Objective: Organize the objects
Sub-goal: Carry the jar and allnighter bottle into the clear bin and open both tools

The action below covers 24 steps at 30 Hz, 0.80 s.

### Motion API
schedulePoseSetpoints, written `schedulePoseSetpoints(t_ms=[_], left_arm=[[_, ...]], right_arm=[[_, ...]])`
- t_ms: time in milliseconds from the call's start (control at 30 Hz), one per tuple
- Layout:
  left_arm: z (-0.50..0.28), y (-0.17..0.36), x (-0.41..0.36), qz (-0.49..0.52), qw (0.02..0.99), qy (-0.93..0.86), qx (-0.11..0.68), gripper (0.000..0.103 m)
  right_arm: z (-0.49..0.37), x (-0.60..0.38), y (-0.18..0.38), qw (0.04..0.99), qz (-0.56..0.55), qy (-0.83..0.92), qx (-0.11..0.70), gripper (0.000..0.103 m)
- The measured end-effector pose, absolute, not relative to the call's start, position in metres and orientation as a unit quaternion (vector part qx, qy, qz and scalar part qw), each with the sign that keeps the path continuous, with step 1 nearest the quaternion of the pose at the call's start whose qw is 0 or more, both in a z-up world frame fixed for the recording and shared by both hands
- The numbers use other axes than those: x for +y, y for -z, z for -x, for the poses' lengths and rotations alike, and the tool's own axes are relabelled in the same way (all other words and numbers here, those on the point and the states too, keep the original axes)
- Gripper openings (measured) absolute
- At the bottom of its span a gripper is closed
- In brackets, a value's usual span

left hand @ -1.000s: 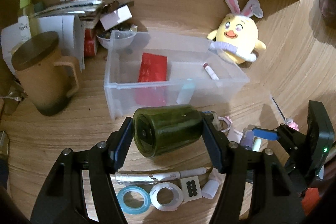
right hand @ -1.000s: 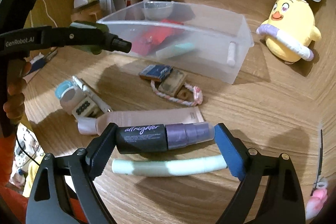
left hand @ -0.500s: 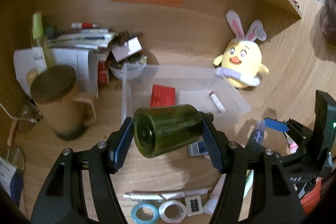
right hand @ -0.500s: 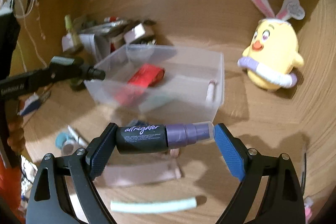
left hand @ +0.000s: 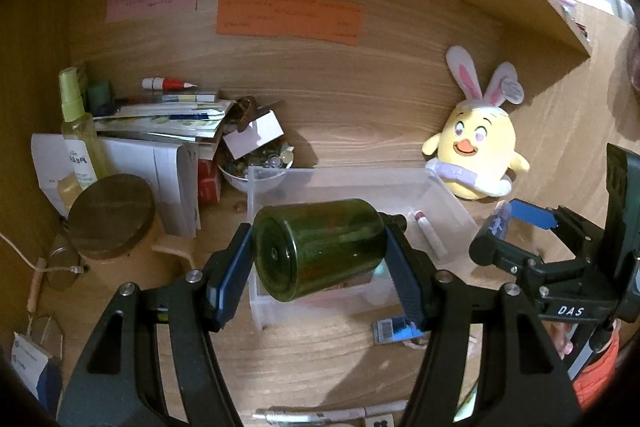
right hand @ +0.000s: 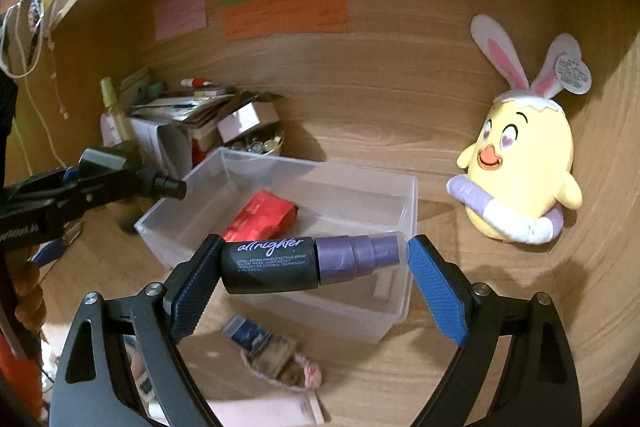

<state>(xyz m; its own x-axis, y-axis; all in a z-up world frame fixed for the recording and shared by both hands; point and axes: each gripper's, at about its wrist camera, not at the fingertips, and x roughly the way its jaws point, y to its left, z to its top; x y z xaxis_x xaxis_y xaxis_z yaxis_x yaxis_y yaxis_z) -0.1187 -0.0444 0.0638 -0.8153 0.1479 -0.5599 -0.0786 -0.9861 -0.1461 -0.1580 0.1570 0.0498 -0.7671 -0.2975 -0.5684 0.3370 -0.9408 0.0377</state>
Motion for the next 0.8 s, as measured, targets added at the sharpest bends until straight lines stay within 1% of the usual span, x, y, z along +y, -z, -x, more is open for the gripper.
schedulePoseSetpoints(t_ms=[400,800], left_arm=[[0.156,-0.035,-0.039,0.34,0.045,-0.939,-0.034,0.064],[0.175,-0.014,-0.036,0.371,0.046,-0.927,-0.027,0.064]], right_arm=[[0.21,0.146,-0.019,0.149,-0.353,0.923,0.028,0.09],[0.23,0.135,0.002,0.145,-0.377,0.914,0.043,0.09]])
